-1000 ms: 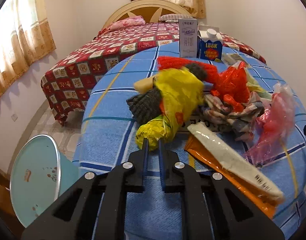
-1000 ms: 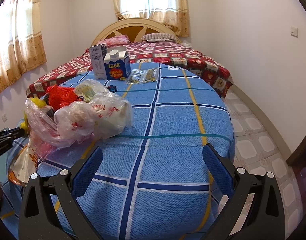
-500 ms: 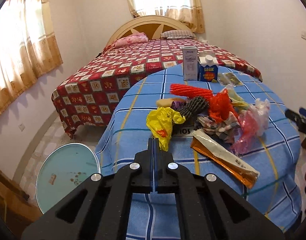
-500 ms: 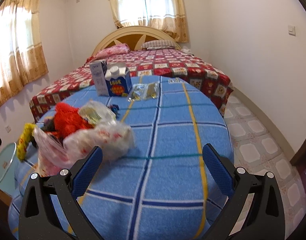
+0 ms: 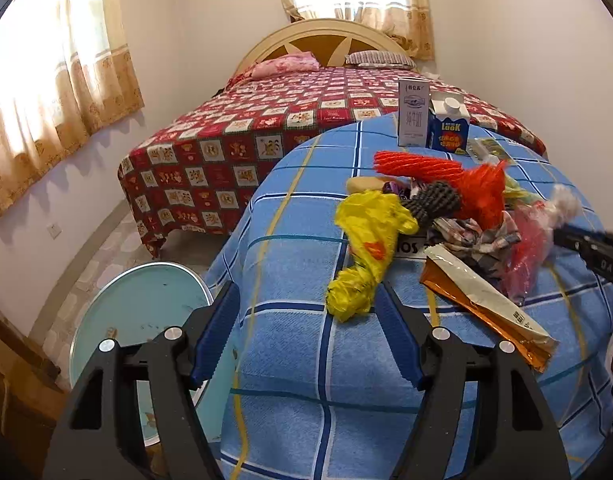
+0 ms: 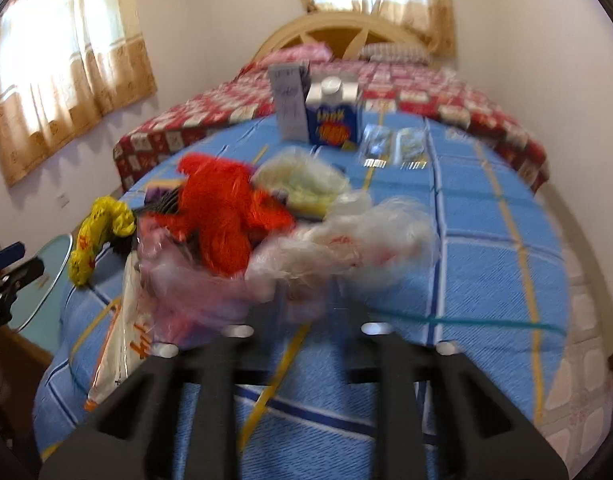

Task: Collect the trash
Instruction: 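Grasp the yellow plastic bag with the left tool and lift it, then carry the yellow bag over the wastebasket with the left tool while the right tool holds a clear bag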

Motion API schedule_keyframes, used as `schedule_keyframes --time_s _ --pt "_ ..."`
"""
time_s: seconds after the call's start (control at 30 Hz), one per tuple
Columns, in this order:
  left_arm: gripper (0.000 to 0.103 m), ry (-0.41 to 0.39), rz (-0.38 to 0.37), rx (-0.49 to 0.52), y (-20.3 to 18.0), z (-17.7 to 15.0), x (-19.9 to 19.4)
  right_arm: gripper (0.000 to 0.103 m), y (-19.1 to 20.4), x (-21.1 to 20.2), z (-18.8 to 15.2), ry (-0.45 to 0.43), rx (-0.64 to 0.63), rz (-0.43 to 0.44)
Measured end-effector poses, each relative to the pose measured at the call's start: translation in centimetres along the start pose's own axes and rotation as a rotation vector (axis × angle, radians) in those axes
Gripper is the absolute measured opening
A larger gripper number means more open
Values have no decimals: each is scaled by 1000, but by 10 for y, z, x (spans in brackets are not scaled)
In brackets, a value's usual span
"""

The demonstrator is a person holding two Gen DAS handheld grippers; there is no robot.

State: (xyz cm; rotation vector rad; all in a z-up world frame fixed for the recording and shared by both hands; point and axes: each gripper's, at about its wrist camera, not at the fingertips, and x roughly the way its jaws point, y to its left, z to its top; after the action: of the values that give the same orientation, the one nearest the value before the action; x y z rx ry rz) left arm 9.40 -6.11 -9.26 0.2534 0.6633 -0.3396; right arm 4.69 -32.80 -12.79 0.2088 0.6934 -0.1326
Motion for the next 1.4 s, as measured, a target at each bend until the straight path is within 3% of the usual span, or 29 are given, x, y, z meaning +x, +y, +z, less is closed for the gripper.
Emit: schedule_keyframes --time_s 0.13,0.33,0.4,0.53,0.87,1.4 --pt "69 20 -34 -12 -9 6 13 5 2 -11 -3 -23 -9 9" --pt "67 37 -25 59 -45 11 39 2 -13 -37 5 -92 30 -14" --pt "32 89 -30 70 -48 10 56 2 -19 -40 7 -101 40 -19" --pt "24 73 -26 62 -42 12 45 2 -21 -46 8 -109 53 -1" --pt "24 -16 35 28 6 11 -28 2 31 -55 33 -157 -22 100" --pt "24 33 220 -64 89 -8 -42 2 120 -29 59 -144 -166 206"
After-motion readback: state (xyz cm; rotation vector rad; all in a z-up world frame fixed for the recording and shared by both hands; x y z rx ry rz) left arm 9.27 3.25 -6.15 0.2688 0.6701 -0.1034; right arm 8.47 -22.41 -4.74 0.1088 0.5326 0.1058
